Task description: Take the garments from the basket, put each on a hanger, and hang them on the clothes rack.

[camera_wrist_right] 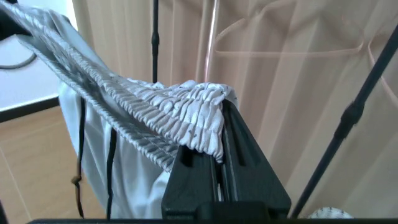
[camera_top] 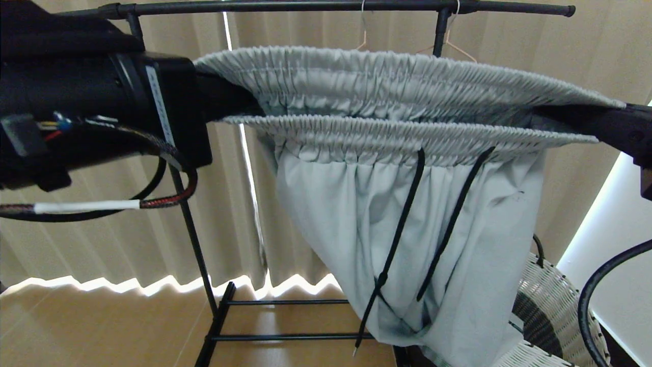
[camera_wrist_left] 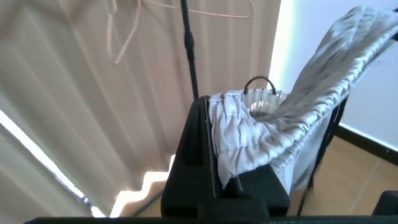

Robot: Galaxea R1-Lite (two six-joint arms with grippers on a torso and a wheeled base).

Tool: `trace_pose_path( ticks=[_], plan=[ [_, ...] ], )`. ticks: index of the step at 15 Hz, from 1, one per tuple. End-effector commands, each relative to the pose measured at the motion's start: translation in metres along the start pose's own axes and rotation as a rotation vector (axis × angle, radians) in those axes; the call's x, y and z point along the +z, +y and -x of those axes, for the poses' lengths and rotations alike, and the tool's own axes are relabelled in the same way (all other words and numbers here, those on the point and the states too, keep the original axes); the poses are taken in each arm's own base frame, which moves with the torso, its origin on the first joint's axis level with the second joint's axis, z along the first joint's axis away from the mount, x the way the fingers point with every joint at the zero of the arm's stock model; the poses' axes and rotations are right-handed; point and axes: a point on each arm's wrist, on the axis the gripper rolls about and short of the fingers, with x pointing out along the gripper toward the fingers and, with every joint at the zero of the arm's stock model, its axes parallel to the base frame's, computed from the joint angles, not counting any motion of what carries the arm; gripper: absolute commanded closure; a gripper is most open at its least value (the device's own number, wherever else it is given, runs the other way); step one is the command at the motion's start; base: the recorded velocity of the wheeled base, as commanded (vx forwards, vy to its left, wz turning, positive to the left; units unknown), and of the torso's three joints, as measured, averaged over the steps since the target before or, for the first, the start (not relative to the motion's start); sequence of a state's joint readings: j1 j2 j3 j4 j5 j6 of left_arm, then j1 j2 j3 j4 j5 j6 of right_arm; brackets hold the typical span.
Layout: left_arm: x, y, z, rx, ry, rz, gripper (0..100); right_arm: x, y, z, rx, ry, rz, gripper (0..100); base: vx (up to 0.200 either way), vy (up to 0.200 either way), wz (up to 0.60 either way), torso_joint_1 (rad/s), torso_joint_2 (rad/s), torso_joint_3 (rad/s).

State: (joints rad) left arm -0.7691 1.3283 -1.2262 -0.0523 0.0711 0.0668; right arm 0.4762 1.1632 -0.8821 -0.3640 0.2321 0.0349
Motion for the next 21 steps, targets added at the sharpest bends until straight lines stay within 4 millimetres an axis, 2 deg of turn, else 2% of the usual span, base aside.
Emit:
trace_pose_path(
  ticks=[1,3,5,7,11,14,18,21],
  plan=[
    [0.018,0.004,-0.001,0.016,-0.029,-0.001,100,0.004,-0.002,-0.009,-0.003,-0.001,0.000,100,0.000,0.000,0.00,0.000,0.00,0.000],
    [0.031,0.005,0.006,0.017,-0.036,-0.027,100,0.006,-0.006,-0.023,-0.003,0.003,-0.001,100,0.000,0.000,0.00,0.000,0.00,0.000],
    [0.032,0.008,0.010,0.029,0.000,-0.028,100,0.009,-0.008,-0.033,-0.003,-0.001,-0.003,100,0.000,0.000,0.00,0.000,0.00,0.000],
    [0.022,0.017,0.015,0.073,0.084,-0.025,100,0.005,-0.012,-0.052,0.001,-0.015,0.003,100,0.000,0.000,0.00,0.000,0.00,0.000],
    [-0.016,0.017,0.005,0.082,0.230,0.022,100,-0.012,-0.017,-0.070,-0.002,0.039,-0.010,100,0.000,0.000,0.00,0.000,0.00,0.000],
    [-0.023,0.017,-0.008,0.082,0.245,0.033,100,-0.021,-0.019,-0.073,-0.010,0.069,-0.016,100,0.000,0.000,0.00,0.000,0.00,0.000],
    [-0.017,0.018,-0.016,0.085,0.167,0.034,100,-0.021,-0.026,-0.072,-0.042,0.071,-0.016,100,0.000,0.000,0.00,0.000,0.00,0.000],
    [-0.023,0.018,-0.026,0.086,0.183,0.035,100,-0.022,-0.030,-0.070,-0.060,0.073,-0.014,100,0.000,0.000,0.00,0.000,0.00,0.000]
  ],
)
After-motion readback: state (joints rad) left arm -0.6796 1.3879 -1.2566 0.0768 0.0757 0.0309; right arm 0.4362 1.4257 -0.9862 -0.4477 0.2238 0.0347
